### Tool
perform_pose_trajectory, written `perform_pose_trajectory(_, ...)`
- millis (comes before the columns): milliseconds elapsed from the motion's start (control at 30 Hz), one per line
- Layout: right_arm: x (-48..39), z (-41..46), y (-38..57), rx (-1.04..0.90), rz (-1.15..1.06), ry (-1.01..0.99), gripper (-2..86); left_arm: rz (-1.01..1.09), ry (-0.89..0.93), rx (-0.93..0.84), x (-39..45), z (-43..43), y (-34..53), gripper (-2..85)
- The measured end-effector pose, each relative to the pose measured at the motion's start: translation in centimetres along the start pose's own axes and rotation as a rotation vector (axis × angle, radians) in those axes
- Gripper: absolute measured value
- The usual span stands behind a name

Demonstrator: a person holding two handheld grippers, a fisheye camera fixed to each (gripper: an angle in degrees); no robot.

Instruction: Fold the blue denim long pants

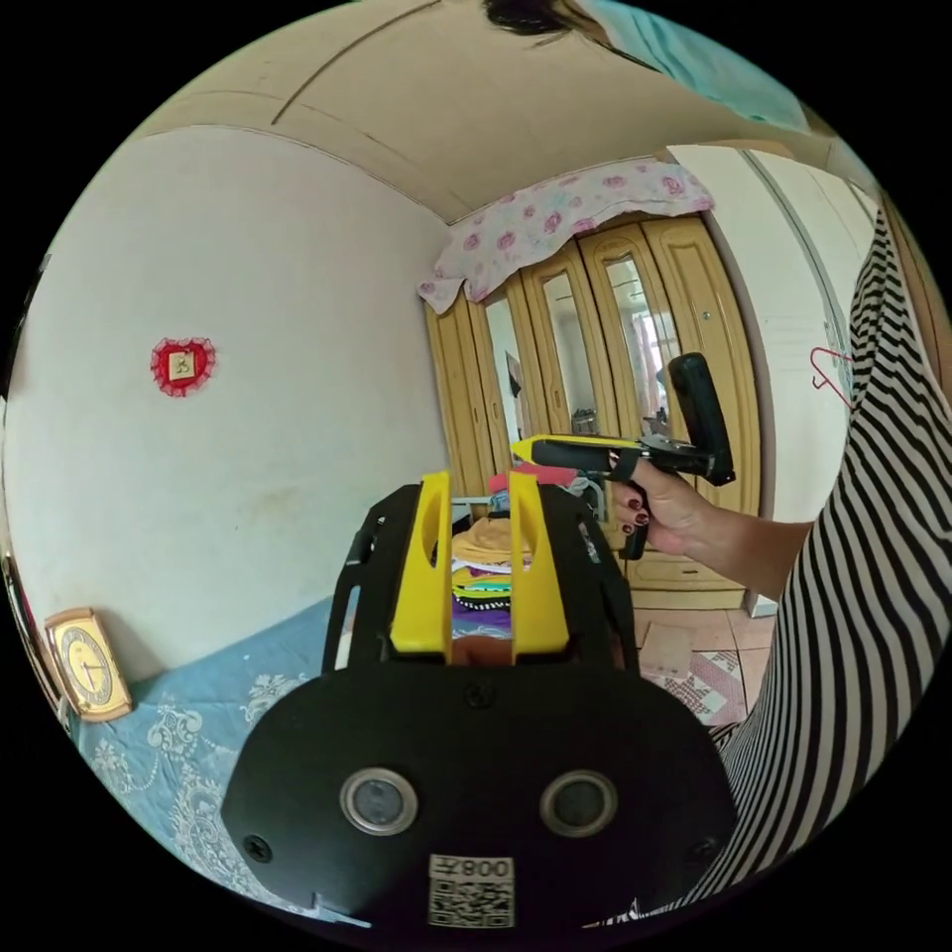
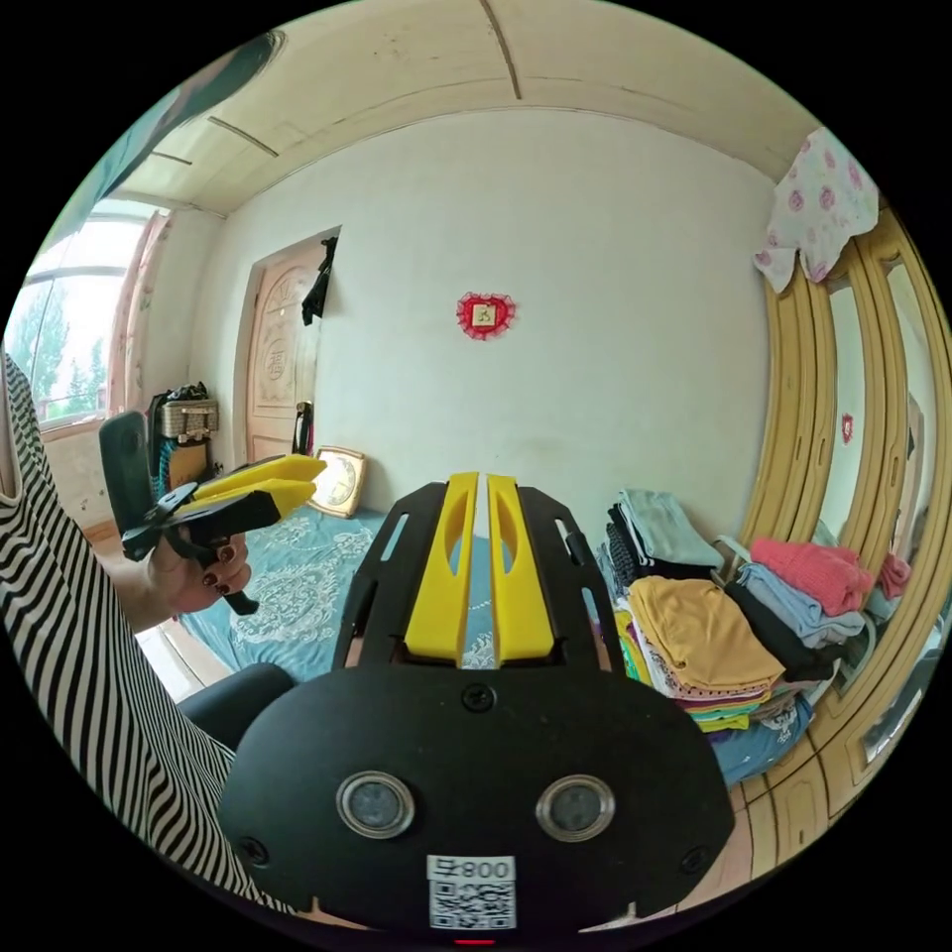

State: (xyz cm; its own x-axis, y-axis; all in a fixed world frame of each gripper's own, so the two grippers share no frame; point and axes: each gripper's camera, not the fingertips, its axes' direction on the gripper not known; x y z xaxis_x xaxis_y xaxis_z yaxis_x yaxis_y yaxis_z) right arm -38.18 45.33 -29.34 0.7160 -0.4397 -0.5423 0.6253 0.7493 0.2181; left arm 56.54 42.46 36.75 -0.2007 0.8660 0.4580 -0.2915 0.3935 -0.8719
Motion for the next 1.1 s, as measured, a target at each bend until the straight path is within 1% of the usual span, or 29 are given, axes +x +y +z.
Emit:
perform_pose_trajectory(200,2.2,7.2,0.1,-0.044,0.059,-0.078,7.9,-0.066,0.084,-0.051,-2.9,3.8,2.6,14.8)
perform_pose_trajectory(333,3.5,12.4,0.8,-0.075,0.089,-0.115,9.0,-0.076,0.11,-0.09,-5.0,7.1,4.3,14.5)
perform_pose_trajectory(500,5.0,20.9,2.0,-0.134,0.13,-0.198,10.1,-0.112,0.131,-0.137,-7.7,11.2,6.2,13.4)
perform_pose_trajectory(667,5.4,27.8,3.0,-0.147,0.144,-0.267,9.4,-0.095,0.122,-0.171,-10.3,15.6,7.4,12.6)
perform_pose_trajectory(733,5.4,30.3,3.6,-0.158,0.175,-0.258,8.3,-0.099,0.107,-0.191,-11.2,17.1,7.9,12.3)
perform_pose_trajectory(867,5.8,34.8,5.6,-0.164,0.228,-0.271,7.1,-0.126,0.146,-0.192,-12.9,19.4,9.3,11.6)
perform_pose_trajectory(1033,5.4,39.2,7.9,-0.193,0.231,-0.28,5.9,-0.146,0.145,-0.214,-14.1,21.7,10.5,10.8)
perform_pose_trajectory(1100,5.1,41.4,8.9,-0.207,0.241,-0.278,5.1,-0.124,0.145,-0.212,-14.4,22.4,10.7,9.7)
